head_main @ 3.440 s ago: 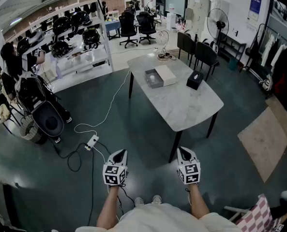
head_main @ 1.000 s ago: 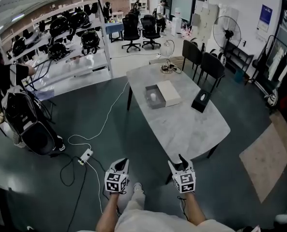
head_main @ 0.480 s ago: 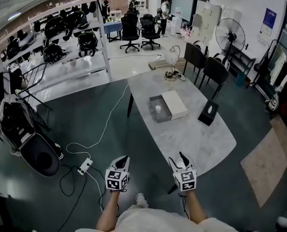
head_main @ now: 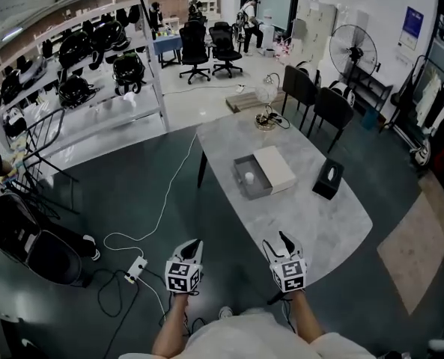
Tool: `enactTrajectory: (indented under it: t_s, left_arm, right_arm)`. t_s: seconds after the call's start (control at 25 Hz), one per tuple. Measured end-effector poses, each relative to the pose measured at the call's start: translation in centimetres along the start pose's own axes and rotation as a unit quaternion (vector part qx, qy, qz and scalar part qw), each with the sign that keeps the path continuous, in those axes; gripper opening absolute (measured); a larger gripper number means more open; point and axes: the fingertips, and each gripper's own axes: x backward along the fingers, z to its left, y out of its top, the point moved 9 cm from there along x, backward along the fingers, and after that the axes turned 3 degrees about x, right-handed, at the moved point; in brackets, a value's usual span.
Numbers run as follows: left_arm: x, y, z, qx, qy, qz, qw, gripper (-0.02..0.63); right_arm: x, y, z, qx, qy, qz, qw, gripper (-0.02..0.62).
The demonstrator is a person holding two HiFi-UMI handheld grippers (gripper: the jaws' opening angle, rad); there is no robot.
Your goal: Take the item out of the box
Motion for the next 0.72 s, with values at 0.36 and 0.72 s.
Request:
enactTrajectory:
  t_s: [0.36, 0.72]
  left_arm:
    - [-2.4, 0.3, 1.0, 0.000, -0.016, 0.009, 0.9998, 0.017]
    - [-6.0, 1.5, 2.5, -0.001, -0.012, 0.011, 0.9999, 0.017]
  right_arm:
    - [-1.6, -0.2, -0.5, -0.006, -0.010, 0.013, 1.000, 0.235]
    - [-5.4, 0.1, -2.5, -0.010, -0.005, 0.009, 1.000, 0.235]
